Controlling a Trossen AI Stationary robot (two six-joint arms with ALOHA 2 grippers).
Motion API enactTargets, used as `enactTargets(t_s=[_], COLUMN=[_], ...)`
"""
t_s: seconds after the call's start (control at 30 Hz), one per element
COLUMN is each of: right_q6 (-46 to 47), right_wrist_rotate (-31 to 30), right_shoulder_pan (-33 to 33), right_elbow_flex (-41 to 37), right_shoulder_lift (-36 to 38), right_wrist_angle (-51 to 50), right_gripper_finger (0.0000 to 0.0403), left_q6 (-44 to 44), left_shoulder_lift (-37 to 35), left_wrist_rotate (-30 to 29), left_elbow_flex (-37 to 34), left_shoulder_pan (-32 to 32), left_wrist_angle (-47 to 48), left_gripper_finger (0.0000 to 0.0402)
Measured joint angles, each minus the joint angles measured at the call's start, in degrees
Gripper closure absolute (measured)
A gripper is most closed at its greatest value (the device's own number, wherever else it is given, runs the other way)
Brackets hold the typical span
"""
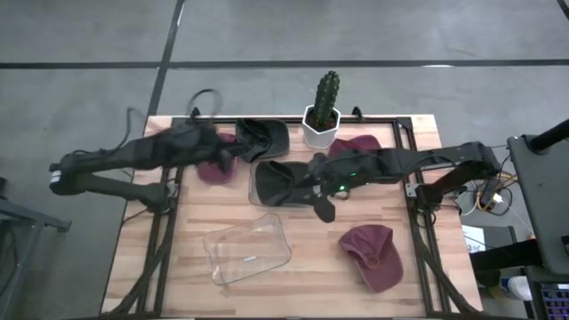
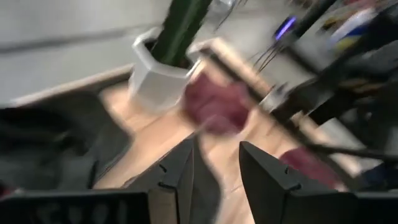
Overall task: Pick & Place hat
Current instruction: Put the black cap into the top transparent bin
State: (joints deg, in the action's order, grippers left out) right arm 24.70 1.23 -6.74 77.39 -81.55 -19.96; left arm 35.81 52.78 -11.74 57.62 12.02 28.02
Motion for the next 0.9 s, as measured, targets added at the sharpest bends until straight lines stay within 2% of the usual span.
enactTargets(t_s=[0.2, 0.37, 0.57, 0.9], right_q6=[6.1, 10.7, 14.4, 14.4], right_wrist_rotate=[0.1, 0.0, 0.1, 0.1], right_shoulder_pan=[0.0, -0.2, -0.8, -1.5], right_elbow_flex=[-11.7, -18.1, -21.4, -21.6], right_shoulder_lift=[7.8, 11.9, 13.4, 13.3], right_wrist_angle=[14.3, 19.9, 22.6, 22.4], right_gripper_finger=[0.0188, 0.0188, 0.0188, 0.0188], left_q6=[-0.4, -4.6, -13.3, -27.5], left_shoulder_lift=[8.5, 16.8, 27.6, 45.0], left_wrist_rotate=[11.7, 17.6, 18.4, 18.5], left_elbow_flex=[5.0, 8.4, 14.0, 27.1], left_shoulder_pan=[14.4, 21.9, 26.4, 29.5], left_wrist_angle=[2.2, 2.0, 2.3, 5.6], left_gripper_finger=[0.0280, 0.0280, 0.0280, 0.0280])
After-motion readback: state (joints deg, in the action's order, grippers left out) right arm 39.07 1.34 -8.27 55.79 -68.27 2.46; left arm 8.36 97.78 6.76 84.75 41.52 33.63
